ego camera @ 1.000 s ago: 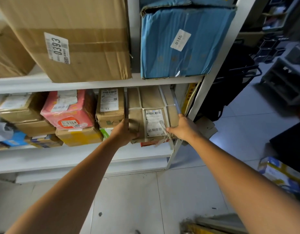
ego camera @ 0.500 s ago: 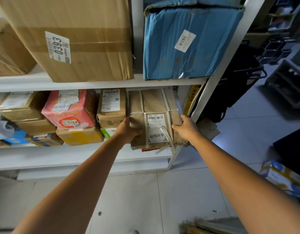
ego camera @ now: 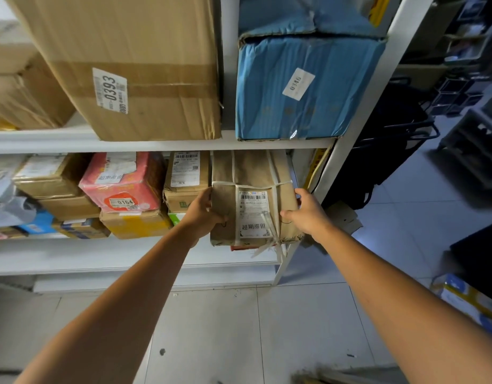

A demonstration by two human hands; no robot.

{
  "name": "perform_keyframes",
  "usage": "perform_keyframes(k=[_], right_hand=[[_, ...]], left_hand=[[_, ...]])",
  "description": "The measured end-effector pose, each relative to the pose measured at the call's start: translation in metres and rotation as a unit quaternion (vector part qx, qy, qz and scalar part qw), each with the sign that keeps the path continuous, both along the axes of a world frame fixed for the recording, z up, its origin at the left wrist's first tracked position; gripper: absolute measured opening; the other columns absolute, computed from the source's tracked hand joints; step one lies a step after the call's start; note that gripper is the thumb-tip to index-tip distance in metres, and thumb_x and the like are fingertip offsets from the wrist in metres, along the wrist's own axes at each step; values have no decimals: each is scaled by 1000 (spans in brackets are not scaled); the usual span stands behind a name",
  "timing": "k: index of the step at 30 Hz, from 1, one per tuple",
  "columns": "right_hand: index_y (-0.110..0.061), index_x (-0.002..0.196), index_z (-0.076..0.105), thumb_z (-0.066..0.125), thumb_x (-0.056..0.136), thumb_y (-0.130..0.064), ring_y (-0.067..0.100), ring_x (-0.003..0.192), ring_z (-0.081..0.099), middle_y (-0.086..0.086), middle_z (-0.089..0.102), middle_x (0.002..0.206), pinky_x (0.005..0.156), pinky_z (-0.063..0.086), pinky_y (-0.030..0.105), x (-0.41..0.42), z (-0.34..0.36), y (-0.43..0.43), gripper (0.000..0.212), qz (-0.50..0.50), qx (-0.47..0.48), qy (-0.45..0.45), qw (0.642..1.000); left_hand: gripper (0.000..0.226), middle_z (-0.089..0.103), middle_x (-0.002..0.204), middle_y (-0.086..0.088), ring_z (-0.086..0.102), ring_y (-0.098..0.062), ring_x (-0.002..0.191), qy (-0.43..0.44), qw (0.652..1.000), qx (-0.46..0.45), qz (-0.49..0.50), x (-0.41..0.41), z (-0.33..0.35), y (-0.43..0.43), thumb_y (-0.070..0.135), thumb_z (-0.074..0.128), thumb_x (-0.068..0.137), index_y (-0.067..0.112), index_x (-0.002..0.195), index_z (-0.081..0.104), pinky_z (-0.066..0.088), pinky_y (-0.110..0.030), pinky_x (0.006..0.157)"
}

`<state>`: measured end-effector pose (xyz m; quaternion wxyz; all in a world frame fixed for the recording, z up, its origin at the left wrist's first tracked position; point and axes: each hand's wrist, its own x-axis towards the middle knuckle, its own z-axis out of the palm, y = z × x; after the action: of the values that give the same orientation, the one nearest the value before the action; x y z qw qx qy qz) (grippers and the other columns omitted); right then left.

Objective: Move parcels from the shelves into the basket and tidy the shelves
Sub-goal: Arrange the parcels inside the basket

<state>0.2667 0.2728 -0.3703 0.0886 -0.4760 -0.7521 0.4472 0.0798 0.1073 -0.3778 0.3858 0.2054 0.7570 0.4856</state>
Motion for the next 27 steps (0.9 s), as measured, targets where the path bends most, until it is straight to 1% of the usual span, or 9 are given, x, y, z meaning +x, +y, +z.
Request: perform_keyframes(k=[3,5,8,10,14,17,21,24,27], right_hand=[[-17,150,34,74,85,-11,21,119,55,6,53,140,97,49,36,7,13,-7,77,24,-2,4,1000],[-17,148,37,72,84,-5,21,110,59,6,58,130,91,53,37,12,20,-14,74,43,-15,-6,999],[-15,130,50,74,79,1,22,102,63,7,64,114,90,55,42,22,29,-30,59,68,-29,-22,997],[-16,124,51,74,77,1,24,100,64,8,64,112,87,57,44,28,35,-43,55,86,-26,-30,995],[-16,128,44,74,77,0,24,102,62,6,59,113,82,58,42,32,48,-72,62,138,-9,-32,990],[-14,134,43,75,76,-1,23,99,60,6,59,113,73,56,35,26,56,-97,68,187,20,-24,982],[-14,136,44,75,73,0,23,105,59,6,60,119,91,53,39,3,65,-139,71,239,42,-16,970],[-13,134,46,74,73,1,22,105,58,7,59,120,89,51,35,-24,69,-175,69,279,53,-6,959],[-11,137,43,77,71,-2,23,110,57,8,58,124,94,50,36,-59,76,-215,75,316,69,-10,946]], left_hand=[[90,57,121,-9,59,-31,110,-24,999,18,14,6,10,-15,-17,66,78,24,151,33,59,-36,67],[91,58,118,-9,61,-31,108,-22,999,19,18,12,19,-29,-20,63,77,26,150,34,58,-36,66],[91,56,119,-11,61,-32,106,7,1000,10,22,27,32,-54,-21,60,77,30,148,35,57,-36,65],[91,57,119,-12,62,-33,105,13,999,11,31,38,37,-72,-22,61,75,29,147,37,58,-38,67],[91,55,119,-9,59,-32,108,5,997,14,78,57,42,-115,-24,63,73,20,149,38,58,-49,81],[89,53,118,-8,57,-32,110,-9,994,21,107,67,44,-154,-23,63,73,18,148,38,59,-47,77],[88,56,119,-11,59,-30,106,-10,986,31,160,68,52,-212,-20,65,71,25,143,39,59,-36,65],[85,57,117,-11,62,-28,101,-11,978,45,201,62,57,-257,-18,66,72,26,140,42,58,-34,64],[81,58,117,-11,64,-27,100,-16,970,58,234,47,63,-305,-15,67,76,27,141,40,58,-35,65]])
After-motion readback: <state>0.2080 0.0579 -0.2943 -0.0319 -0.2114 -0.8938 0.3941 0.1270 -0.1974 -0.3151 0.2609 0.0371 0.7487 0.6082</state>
